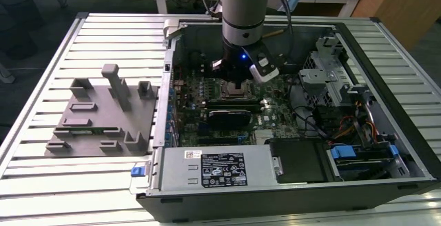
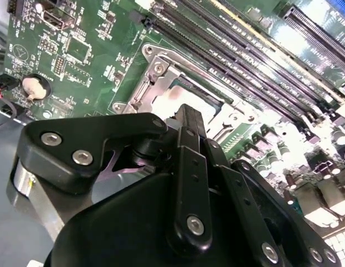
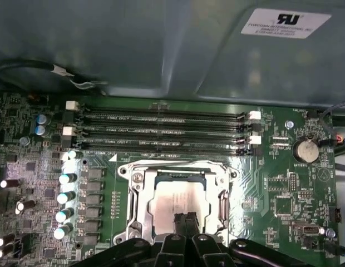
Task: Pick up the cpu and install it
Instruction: 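Install the second cpu locking lever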
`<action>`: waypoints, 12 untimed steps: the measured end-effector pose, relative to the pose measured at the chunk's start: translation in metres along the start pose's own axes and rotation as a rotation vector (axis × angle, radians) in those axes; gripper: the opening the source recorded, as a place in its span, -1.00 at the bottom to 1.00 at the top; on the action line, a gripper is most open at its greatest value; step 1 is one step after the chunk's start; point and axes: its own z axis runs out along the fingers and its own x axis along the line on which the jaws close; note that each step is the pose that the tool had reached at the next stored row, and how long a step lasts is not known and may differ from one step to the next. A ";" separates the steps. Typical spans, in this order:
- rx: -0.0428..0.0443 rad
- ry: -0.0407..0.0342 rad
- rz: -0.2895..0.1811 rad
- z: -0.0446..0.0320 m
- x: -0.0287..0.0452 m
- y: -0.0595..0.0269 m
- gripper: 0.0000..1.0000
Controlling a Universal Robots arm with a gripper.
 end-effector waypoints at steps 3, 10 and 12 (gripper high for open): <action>0.0005 0.0001 0.000 -0.0005 0.0000 0.0000 -0.79; 0.0011 0.0000 0.000 -0.0034 -0.0003 0.0006 -0.79; 0.0011 0.0000 0.000 -0.0034 -0.0003 0.0006 -0.79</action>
